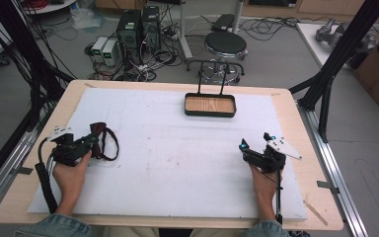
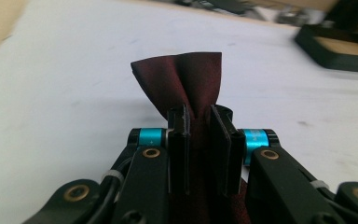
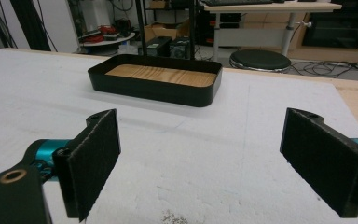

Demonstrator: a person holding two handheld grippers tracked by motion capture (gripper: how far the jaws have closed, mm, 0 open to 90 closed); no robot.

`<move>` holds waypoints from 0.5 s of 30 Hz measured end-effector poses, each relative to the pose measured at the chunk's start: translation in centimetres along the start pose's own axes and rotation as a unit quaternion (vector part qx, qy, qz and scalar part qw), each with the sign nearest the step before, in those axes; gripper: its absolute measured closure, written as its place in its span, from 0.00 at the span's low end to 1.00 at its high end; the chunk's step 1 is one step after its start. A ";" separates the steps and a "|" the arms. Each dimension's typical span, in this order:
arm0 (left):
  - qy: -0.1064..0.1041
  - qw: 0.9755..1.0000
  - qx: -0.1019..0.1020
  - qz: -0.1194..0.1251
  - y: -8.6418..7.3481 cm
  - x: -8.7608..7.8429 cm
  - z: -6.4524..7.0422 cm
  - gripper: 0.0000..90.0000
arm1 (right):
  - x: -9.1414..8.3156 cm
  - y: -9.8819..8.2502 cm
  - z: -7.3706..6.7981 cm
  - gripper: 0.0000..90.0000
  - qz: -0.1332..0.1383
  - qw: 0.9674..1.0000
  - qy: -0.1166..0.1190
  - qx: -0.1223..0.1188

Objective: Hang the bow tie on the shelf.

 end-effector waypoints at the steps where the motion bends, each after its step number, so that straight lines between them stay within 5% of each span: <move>1: -0.014 1.000 0.008 0.005 0.3 -0.1 0.6 0.86 | 0.0 0.0 0.0 0.12 0.000 1.000 0.000 0.000; 5: -0.052 0.998 0.043 0.015 1.5 -0.1 2.7 0.86 | 0.0 0.0 0.0 0.13 0.000 1.000 0.002 0.000; 6: -0.077 0.995 0.067 0.020 2.3 0.1 4.2 0.86 | 0.0 0.0 0.0 0.13 0.001 1.000 0.002 -0.001; 9: -0.093 0.992 0.079 0.025 3.2 0.7 5.6 0.86 | 0.0 0.1 0.0 0.13 0.003 1.000 0.003 0.002; 10: -0.116 0.989 0.087 0.026 4.1 1.5 7.1 0.86 | 0.0 0.1 0.1 0.13 0.004 1.000 0.004 0.003; 15: -0.141 0.983 0.114 0.019 5.7 3.2 9.6 0.86 | -0.1 0.1 0.2 0.13 0.004 1.000 0.007 0.008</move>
Point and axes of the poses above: each handheld gripper's, and its own axes: x roughly forward along the jaws, y roughly out of its top, z roughly to its right, the point moved 6 cm from there along x, roughly forward along the jaws, and after that the axes turned 5 degrees about -z, right-handed, at the moved point
